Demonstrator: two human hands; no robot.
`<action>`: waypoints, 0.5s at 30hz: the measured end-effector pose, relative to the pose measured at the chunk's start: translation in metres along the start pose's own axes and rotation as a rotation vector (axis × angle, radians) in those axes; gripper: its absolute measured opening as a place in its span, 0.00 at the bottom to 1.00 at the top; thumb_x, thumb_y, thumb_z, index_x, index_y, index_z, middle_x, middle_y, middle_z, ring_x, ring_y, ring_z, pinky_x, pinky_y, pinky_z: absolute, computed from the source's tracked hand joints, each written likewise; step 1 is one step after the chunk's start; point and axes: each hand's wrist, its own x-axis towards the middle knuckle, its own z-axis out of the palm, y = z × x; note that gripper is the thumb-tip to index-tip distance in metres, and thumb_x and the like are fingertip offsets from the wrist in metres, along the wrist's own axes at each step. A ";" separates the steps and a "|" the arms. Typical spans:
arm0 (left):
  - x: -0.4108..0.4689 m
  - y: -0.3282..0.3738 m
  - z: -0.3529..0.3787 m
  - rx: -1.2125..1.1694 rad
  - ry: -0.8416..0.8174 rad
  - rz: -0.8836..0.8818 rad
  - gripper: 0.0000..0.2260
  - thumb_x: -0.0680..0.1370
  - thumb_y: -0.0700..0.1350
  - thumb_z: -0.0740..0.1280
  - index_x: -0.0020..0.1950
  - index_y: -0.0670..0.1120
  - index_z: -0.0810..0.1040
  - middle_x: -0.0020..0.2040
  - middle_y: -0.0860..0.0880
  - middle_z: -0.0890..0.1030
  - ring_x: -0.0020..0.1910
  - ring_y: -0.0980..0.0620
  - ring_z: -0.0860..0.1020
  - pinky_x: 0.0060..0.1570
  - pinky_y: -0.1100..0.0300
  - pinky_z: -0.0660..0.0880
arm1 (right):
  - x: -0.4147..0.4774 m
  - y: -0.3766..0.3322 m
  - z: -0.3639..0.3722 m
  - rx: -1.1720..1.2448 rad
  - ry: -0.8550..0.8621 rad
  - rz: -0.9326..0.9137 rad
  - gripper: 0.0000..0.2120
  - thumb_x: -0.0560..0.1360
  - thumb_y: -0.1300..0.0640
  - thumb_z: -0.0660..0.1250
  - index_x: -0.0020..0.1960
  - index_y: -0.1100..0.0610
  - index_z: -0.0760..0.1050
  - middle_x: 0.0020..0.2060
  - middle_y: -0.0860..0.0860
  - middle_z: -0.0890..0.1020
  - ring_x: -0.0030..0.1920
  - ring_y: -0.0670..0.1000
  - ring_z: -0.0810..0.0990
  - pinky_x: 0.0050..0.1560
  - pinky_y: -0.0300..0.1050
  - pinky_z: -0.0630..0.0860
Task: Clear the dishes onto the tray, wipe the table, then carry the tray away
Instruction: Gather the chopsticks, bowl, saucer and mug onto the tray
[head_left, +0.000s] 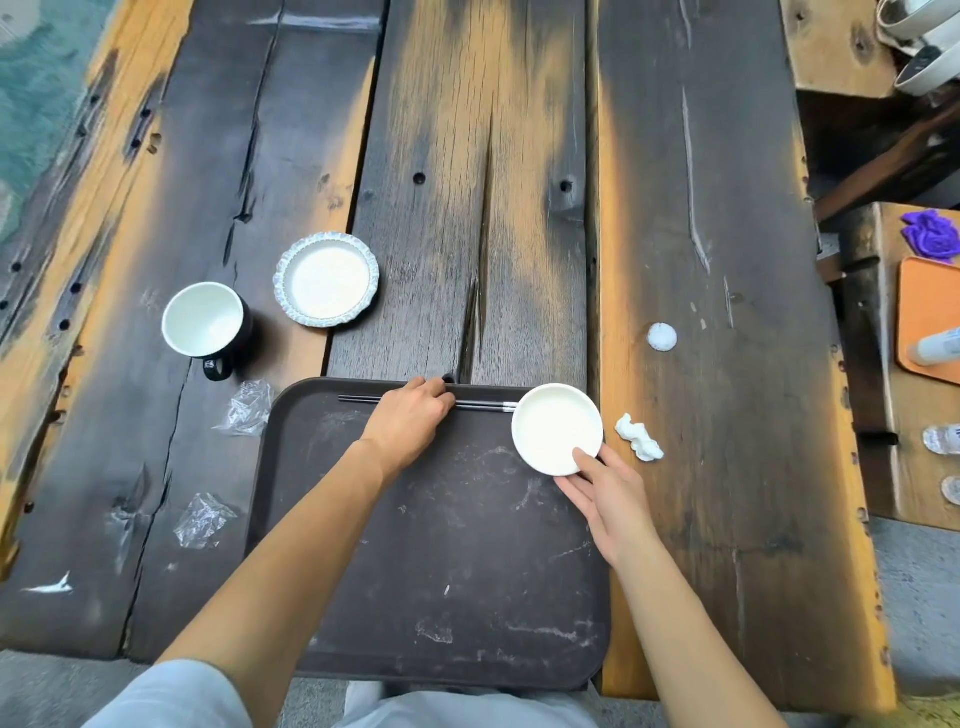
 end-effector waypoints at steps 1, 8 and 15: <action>0.000 0.000 0.000 -0.009 0.009 -0.004 0.10 0.81 0.38 0.62 0.58 0.45 0.80 0.55 0.47 0.78 0.53 0.44 0.76 0.38 0.52 0.67 | -0.001 -0.002 0.000 -0.011 -0.008 -0.005 0.21 0.80 0.62 0.67 0.72 0.55 0.72 0.55 0.46 0.83 0.56 0.51 0.83 0.50 0.43 0.82; -0.015 0.001 -0.003 -0.212 0.105 -0.166 0.14 0.81 0.49 0.65 0.63 0.44 0.81 0.57 0.47 0.81 0.55 0.42 0.78 0.52 0.48 0.76 | -0.006 -0.027 -0.005 -0.421 0.104 -0.213 0.25 0.79 0.58 0.68 0.75 0.53 0.69 0.63 0.49 0.79 0.58 0.45 0.76 0.61 0.46 0.74; -0.063 -0.030 -0.022 -0.617 0.309 -0.526 0.13 0.79 0.46 0.69 0.62 0.45 0.82 0.56 0.49 0.83 0.49 0.48 0.82 0.54 0.51 0.78 | -0.012 -0.070 0.043 -0.673 -0.025 -0.548 0.17 0.78 0.54 0.68 0.66 0.47 0.77 0.58 0.40 0.82 0.53 0.33 0.78 0.58 0.39 0.73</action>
